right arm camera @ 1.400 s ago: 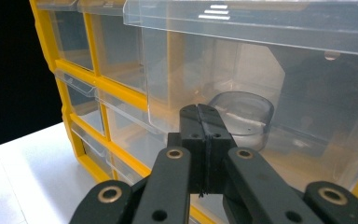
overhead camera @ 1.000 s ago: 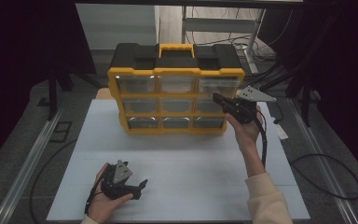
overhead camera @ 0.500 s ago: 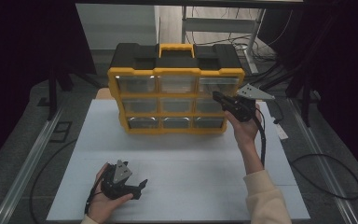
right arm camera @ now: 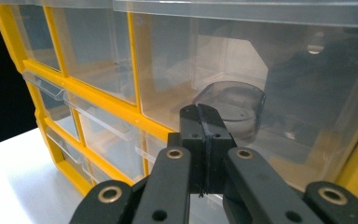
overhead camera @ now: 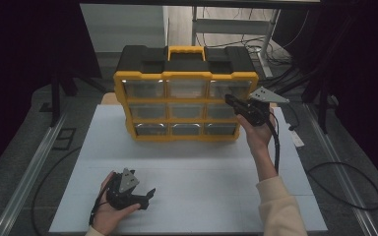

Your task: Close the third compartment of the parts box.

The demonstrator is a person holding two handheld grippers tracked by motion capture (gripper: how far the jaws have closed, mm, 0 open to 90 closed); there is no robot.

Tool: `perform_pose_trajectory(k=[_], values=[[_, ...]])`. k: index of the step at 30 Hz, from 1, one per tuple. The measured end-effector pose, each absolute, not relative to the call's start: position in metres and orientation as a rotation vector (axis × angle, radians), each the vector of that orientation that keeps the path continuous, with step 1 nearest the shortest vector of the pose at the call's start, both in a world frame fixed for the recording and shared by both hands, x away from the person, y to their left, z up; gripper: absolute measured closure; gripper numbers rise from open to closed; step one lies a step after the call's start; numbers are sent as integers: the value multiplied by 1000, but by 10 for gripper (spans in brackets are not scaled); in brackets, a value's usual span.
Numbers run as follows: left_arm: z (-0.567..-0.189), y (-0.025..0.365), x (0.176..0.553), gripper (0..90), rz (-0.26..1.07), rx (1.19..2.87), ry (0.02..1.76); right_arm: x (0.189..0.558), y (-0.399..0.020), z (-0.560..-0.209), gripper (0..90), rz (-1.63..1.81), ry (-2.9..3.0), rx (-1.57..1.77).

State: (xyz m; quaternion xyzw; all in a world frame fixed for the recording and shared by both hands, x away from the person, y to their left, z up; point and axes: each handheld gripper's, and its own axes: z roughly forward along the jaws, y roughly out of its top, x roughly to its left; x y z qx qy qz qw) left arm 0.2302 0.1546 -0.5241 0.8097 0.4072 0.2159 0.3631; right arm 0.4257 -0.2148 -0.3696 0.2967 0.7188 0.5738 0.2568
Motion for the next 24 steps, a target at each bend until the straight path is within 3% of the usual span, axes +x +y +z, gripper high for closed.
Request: perform_pose_trajectory(k=[10, 24], values=[[-524, 155, 232, 65, 552, 2079, 1052, 422, -222, -370, 897, 1560, 1953, 806], [-519, 150, 235, 64, 518, 2063, 1020, 386, -238, -371, 892, 1572, 1985, 735]])
